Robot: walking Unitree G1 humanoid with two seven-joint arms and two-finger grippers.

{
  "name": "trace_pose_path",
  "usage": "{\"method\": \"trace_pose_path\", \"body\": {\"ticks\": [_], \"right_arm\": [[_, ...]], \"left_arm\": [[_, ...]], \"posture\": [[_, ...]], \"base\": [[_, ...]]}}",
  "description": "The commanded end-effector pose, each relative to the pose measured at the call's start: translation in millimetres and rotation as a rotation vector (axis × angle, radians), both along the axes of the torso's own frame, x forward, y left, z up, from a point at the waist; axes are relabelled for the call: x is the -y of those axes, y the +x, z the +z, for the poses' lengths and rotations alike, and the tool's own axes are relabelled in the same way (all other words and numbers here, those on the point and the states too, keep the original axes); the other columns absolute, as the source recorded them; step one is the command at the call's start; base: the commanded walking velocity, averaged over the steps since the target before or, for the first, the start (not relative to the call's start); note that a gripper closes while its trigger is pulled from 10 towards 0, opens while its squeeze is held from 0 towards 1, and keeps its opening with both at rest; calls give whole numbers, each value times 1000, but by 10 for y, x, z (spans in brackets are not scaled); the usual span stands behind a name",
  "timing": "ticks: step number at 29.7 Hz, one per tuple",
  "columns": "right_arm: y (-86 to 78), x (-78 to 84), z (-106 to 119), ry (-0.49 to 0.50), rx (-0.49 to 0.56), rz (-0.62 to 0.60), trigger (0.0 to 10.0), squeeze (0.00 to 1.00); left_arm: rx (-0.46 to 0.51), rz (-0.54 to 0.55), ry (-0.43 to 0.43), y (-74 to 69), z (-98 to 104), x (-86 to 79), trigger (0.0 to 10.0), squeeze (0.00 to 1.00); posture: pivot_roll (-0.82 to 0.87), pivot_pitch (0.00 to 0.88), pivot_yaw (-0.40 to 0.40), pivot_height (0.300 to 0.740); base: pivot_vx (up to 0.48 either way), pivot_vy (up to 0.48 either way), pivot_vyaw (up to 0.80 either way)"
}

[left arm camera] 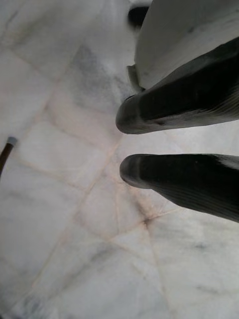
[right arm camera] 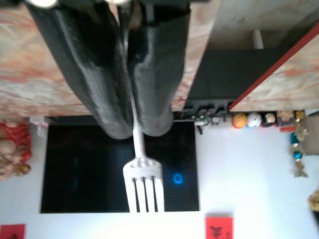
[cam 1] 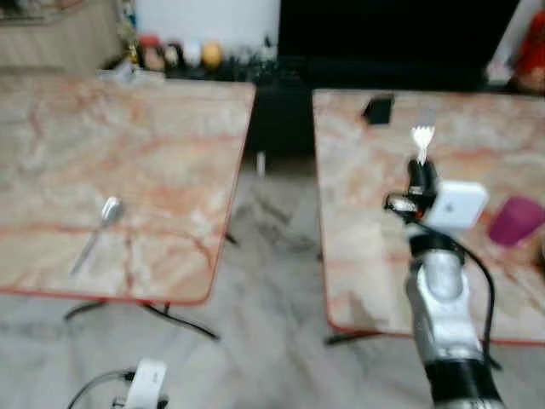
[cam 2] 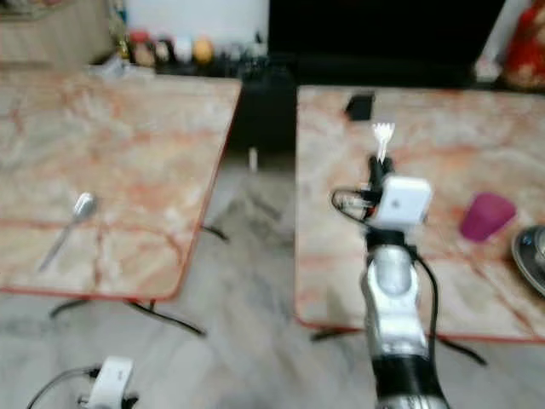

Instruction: Setting the table

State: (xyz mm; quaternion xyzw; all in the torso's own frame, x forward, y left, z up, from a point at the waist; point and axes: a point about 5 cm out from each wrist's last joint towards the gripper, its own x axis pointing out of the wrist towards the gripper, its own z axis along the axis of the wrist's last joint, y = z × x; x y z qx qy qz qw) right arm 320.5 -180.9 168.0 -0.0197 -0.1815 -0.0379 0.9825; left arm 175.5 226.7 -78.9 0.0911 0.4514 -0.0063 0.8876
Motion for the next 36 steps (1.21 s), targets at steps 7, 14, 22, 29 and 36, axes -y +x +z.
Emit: {"method": "trace_pose_path", "body": {"ticks": [7, 14, 22, 29, 36], "right_arm": [[7, 54, 79, -1, 20, -21, 10000, 0], [2, 88, 126, -1, 37, -36, 10000, 0], [-1, 108, 160, -3, 44, -45, 10000, 0], [-10, 140, 179, -8, 49, -61, 10000, 0], [-22, 184, 179, -12, 45, -72, 10000, 0]], "left_arm": [[7, -13, 7, 52, 19, 15, 10000, 0], [5, -10, 8, 55, 21, 8, 10000, 0], [6, -11, 1, 59, 20, 23, 10000, 0], [8, -13, 1, 67, 25, 21, 10000, 0], [14, -9, -5, 73, 27, 29, 10000, 0]], "posture": [[25, 0, 40, 740], [23, 0, 42, 740], [20, 0, 44, 740], [18, 0, 46, 740], [19, 0, 44, 740]], "base": [[0, -458, 0], [0, -459, 0], [0, -458, 0], [0, -458, 0], [0, -327, 0]]}}
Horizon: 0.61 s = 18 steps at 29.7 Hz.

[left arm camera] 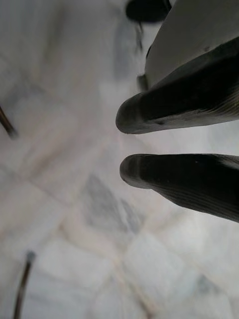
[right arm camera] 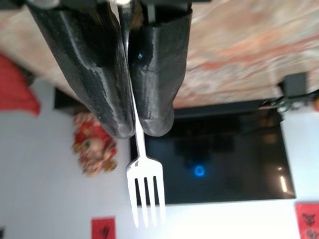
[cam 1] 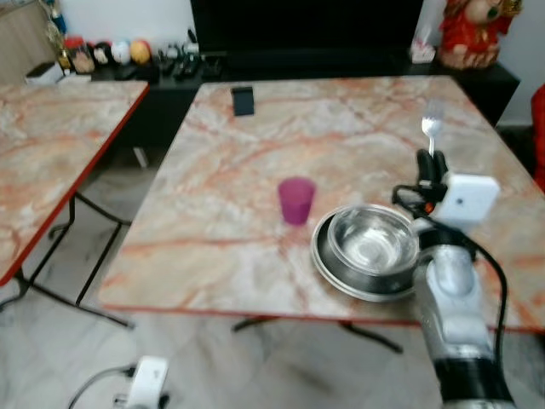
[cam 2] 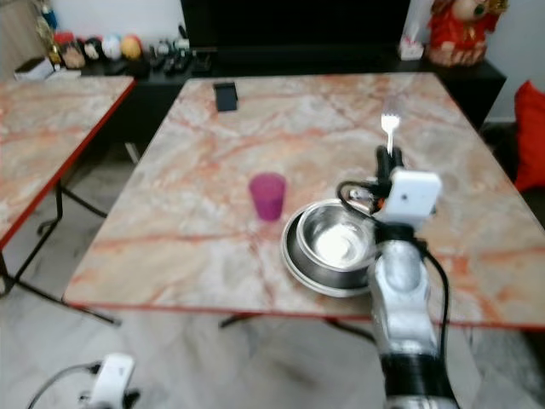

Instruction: Setting the table

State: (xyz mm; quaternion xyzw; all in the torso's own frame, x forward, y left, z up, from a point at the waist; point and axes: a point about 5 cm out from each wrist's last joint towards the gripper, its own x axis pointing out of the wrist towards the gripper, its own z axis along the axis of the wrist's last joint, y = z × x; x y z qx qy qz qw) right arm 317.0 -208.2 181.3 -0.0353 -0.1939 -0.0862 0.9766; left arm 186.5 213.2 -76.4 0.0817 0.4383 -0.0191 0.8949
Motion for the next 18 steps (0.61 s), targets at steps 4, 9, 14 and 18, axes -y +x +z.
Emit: {"method": "trace_pose_path", "body": {"ticks": [4, 9, 14, 18], "right_arm": [[19, -85, 32, -3, 6, 20, 10000, 0], [21, -77, 5, -9, -27, 9, 10000, 0], [63, 77, -182, 34, -225, -71, 10000, 0], [55, 171, -275, 116, -308, -91, 10000, 0]], "left_arm": [[-14, 5, 22, -38, 1, -100, 10000, 0], [-18, 4, 22, -46, -4, -96, 10000, 0], [-26, 6, 23, -64, -12, -105, 10000, 0], [-27, 10, 20, -63, -12, -104, 10000, 0]], "posture": [[19, 0, 43, 740], [17, 0, 41, 740], [12, 0, 42, 740], [9, 0, 41, 740]], "base": [[0, 0, 0], [0, 0, 0], [0, 0, 0], [0, 0, 0]]}}
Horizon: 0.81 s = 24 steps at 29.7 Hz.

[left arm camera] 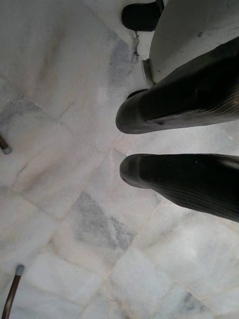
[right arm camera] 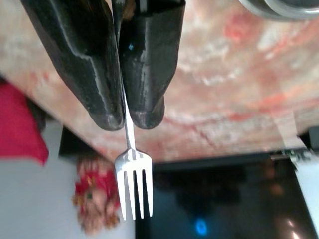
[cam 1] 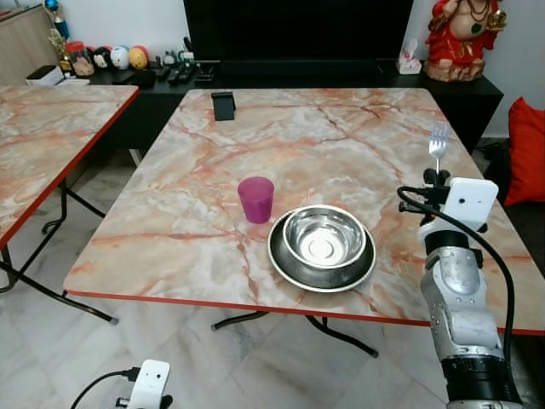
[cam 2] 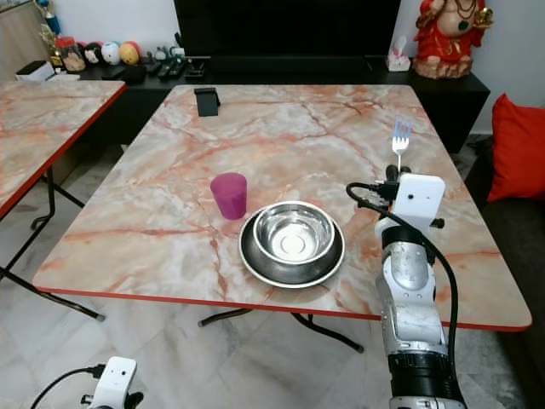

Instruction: Setting the table

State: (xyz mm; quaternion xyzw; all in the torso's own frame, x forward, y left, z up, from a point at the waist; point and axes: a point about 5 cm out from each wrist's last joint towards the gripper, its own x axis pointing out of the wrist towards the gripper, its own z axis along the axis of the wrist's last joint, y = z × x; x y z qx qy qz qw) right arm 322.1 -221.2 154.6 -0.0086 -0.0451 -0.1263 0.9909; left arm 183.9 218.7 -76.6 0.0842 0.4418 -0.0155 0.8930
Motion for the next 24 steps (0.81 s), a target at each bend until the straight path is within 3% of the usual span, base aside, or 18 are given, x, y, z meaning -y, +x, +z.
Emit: {"method": "trace_pose_path", "body": {"ticks": [1, 4, 15, 19, 24], "right_arm": [[7, 42, -45, 31, -50, -2, 10000, 0], [-8, 8, -225, 86, -192, 21, 10000, 0], [-41, -76, -340, 72, -293, 77, 10000, 0], [-107, -85, -533, 43, -402, 120, 10000, 0], [-128, -86, -595, 45, -432, 125, 10000, 0]], "left_arm": [[-20, 6, 11, -36, -10, -50, 10000, 0], [-25, 6, 8, -40, -13, -48, 10000, 0], [-38, 10, 14, -82, -23, -93, 10000, 0], [-48, -2, 16, -105, -31, -105, 10000, 0], [-50, 10, 13, -122, -39, -103, 10000, 0]], "posture": [[6, 0, 43, 740], [11, 0, 41, 740], [12, 0, 42, 740], [10, 0, 42, 740], [12, 0, 35, 740]], "base": [[0, 0, 0], [0, 0, 0], [0, 0, 0], [0, 0, 0], [0, 0, 0]]}}
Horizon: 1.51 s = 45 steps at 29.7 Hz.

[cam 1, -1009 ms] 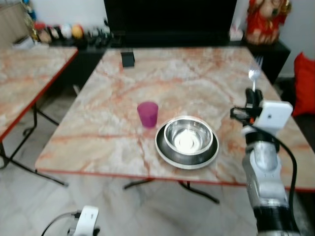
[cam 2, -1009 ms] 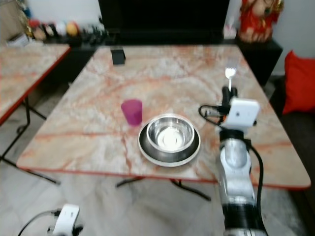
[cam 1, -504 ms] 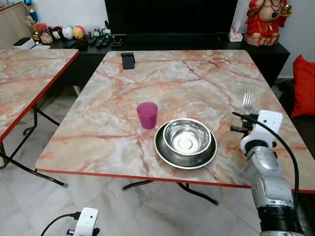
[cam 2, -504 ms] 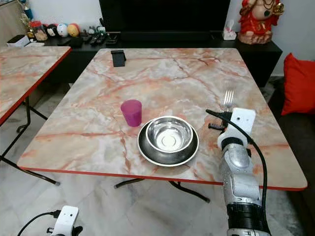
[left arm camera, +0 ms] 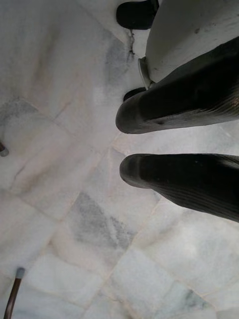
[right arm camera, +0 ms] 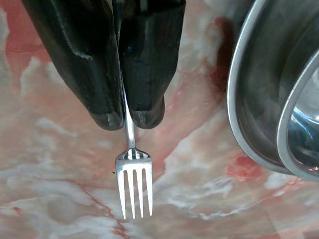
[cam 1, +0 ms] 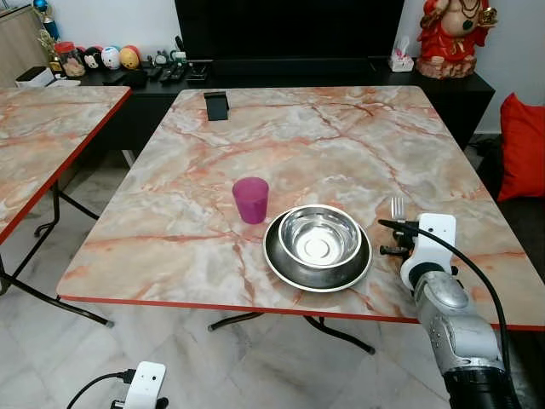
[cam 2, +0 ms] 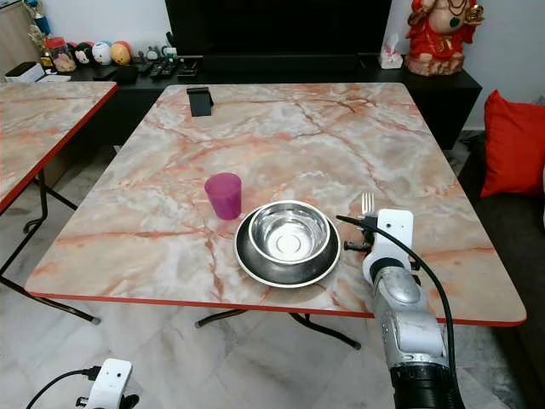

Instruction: Setting the table

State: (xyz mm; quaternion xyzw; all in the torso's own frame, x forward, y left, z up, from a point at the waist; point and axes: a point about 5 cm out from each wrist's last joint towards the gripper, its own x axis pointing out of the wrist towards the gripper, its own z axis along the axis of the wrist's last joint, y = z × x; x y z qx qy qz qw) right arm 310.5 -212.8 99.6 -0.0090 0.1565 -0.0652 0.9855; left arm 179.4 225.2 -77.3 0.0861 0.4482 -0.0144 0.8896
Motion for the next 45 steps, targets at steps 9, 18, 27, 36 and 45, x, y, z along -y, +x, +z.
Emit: {"method": "trace_pose_path", "body": {"ticks": [9, 18, 27, 36, 45], "right_arm": [[-3, -62, -85, 8, -63, 21, 10000, 0], [14, -107, -108, 29, -94, 21, 10000, 0], [34, -157, -97, 55, -94, 35, 10000, 0], [23, -145, -138, 50, -108, 27, 10000, 0], [18, -163, -185, 60, -114, 29, 10000, 0]], "left_arm": [[-42, 9, -1, -101, -52, 1, 10000, 0], [-49, 16, 0, -128, -64, -3, 10000, 0], [-53, 16, 2, -141, -68, -11, 10000, 0], [-55, 18, 4, -146, -68, -22, 10000, 0], [-56, 19, 8, -155, -68, -35, 10000, 0]], "posture": [[15, 0, 25, 740], [17, 0, 23, 740], [19, 0, 23, 740], [20, 0, 23, 740], [25, 0, 23, 740]], "base": [[0, 0, 0], [0, 0, 0], [0, 0, 0], [0, 0, 0], [0, 0, 0]]}}
